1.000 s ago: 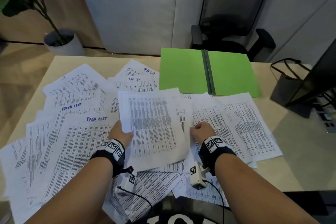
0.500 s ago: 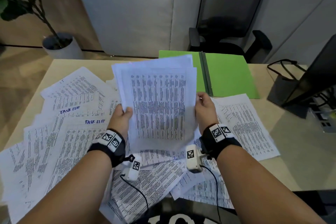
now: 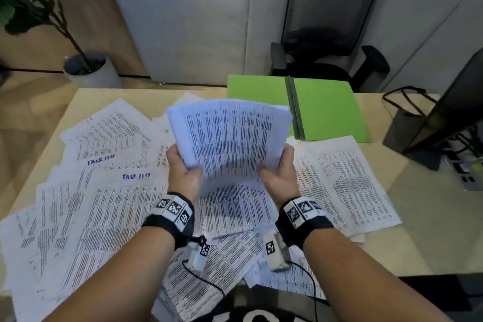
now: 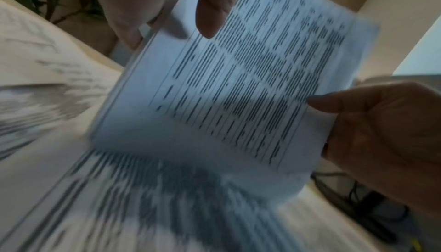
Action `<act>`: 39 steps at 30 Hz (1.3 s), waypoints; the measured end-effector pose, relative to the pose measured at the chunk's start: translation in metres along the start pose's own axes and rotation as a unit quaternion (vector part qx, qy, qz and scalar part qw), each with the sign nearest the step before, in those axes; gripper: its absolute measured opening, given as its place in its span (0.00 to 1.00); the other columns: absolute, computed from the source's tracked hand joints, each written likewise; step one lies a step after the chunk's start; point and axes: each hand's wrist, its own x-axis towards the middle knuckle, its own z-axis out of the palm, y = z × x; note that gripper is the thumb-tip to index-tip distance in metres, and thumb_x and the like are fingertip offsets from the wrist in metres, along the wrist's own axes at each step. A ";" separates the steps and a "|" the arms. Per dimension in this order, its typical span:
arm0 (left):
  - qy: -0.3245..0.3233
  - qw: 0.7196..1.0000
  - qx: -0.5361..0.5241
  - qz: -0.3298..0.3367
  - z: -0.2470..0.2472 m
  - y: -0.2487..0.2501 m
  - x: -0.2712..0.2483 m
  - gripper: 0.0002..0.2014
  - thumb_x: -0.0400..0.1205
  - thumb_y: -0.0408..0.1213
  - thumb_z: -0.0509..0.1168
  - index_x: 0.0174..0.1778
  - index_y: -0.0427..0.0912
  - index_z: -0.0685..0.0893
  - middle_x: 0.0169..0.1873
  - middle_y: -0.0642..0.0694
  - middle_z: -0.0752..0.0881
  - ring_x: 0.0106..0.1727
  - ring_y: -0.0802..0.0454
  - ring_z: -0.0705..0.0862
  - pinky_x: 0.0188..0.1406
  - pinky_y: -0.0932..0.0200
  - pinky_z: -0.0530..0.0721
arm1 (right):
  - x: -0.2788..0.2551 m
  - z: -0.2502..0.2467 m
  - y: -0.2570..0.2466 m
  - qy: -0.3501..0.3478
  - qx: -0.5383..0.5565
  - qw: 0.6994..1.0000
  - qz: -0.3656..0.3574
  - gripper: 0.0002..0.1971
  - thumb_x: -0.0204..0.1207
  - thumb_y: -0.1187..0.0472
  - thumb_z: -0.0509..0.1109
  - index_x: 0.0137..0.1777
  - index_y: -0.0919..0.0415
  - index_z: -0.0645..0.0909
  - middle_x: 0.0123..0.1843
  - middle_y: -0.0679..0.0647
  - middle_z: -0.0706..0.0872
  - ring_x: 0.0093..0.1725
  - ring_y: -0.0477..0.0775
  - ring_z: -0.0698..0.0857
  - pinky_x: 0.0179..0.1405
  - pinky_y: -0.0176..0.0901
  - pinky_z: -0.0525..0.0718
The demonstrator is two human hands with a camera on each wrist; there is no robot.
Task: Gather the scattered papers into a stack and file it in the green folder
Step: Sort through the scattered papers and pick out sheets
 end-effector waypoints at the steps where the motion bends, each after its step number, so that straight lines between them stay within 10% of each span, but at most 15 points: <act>1: -0.015 0.999 0.038 -0.026 0.002 -0.009 -0.004 0.29 0.81 0.21 0.58 0.77 0.42 0.58 0.55 0.42 0.77 0.49 0.49 0.79 0.42 0.60 0.80 | -0.002 -0.001 0.010 -0.020 -0.017 0.999 0.025 0.25 0.74 0.71 0.67 0.63 0.48 0.62 0.52 0.54 0.83 0.52 0.55 0.86 0.45 0.49 0.88; 6: -0.031 0.978 0.198 -0.055 0.008 -0.019 -0.014 0.23 0.87 0.29 0.53 0.79 0.39 0.57 0.35 0.53 0.71 0.32 0.56 0.73 0.30 0.57 0.78 | -0.006 -0.001 0.022 -0.067 -0.179 0.980 0.045 0.14 0.78 0.69 0.60 0.58 0.52 0.63 0.43 0.55 0.81 0.41 0.59 0.83 0.34 0.55 0.84; 10: -0.023 0.968 0.245 -0.053 0.000 -0.018 -0.003 0.22 0.85 0.27 0.55 0.76 0.41 0.66 0.55 0.42 0.81 0.49 0.45 0.79 0.51 0.54 0.78 | 0.014 -0.006 0.023 -0.048 -0.263 0.962 0.050 0.18 0.77 0.72 0.57 0.64 0.56 0.70 0.47 0.55 0.83 0.43 0.58 0.82 0.35 0.43 0.79; 19: -0.095 0.900 0.375 -0.201 -0.006 -0.058 -0.009 0.32 0.77 0.23 0.64 0.77 0.37 0.62 0.61 0.34 0.79 0.52 0.37 0.83 0.45 0.49 0.85 | 0.002 0.000 0.087 -0.154 -0.385 0.905 0.094 0.30 0.78 0.71 0.61 0.80 0.61 0.61 0.62 0.61 0.81 0.56 0.58 0.82 0.56 0.46 0.83; 22: -0.093 0.870 0.467 -0.131 0.000 -0.057 -0.013 0.46 0.72 0.25 0.71 0.82 0.47 0.53 0.74 0.38 0.62 0.65 0.37 0.75 0.60 0.47 0.81 | 0.005 0.000 0.085 -0.155 -0.426 0.884 0.116 0.23 0.76 0.70 0.60 0.72 0.64 0.67 0.62 0.62 0.75 0.53 0.60 0.82 0.49 0.48 0.83; 27: -0.203 0.808 0.551 0.037 0.036 -0.050 -0.013 0.34 0.75 0.28 0.66 0.77 0.52 0.68 0.71 0.46 0.69 0.70 0.43 0.70 0.64 0.47 0.78 | 0.027 -0.038 0.077 -0.088 -0.481 0.861 0.140 0.15 0.75 0.64 0.59 0.61 0.65 0.76 0.66 0.63 0.71 0.60 0.63 0.77 0.58 0.51 0.80; 34: -0.321 0.743 0.587 0.020 0.062 -0.058 -0.011 0.36 0.71 0.33 0.73 0.76 0.51 0.69 0.79 0.42 0.60 0.77 0.36 0.64 0.72 0.39 0.73 | 0.036 -0.120 0.089 0.029 -0.494 0.827 0.267 0.37 0.72 0.62 0.67 0.80 0.55 0.56 0.75 0.64 0.63 0.72 0.67 0.68 0.68 0.60 0.76; 39: -0.317 0.736 0.598 0.027 0.062 -0.060 -0.007 0.35 0.73 0.37 0.73 0.76 0.51 0.68 0.77 0.44 0.62 0.75 0.36 0.64 0.71 0.44 0.71 | 0.040 -0.117 0.100 0.006 -0.471 0.841 0.265 0.21 0.74 0.58 0.65 0.67 0.60 0.71 0.56 0.59 0.81 0.56 0.63 0.82 0.58 0.56 0.83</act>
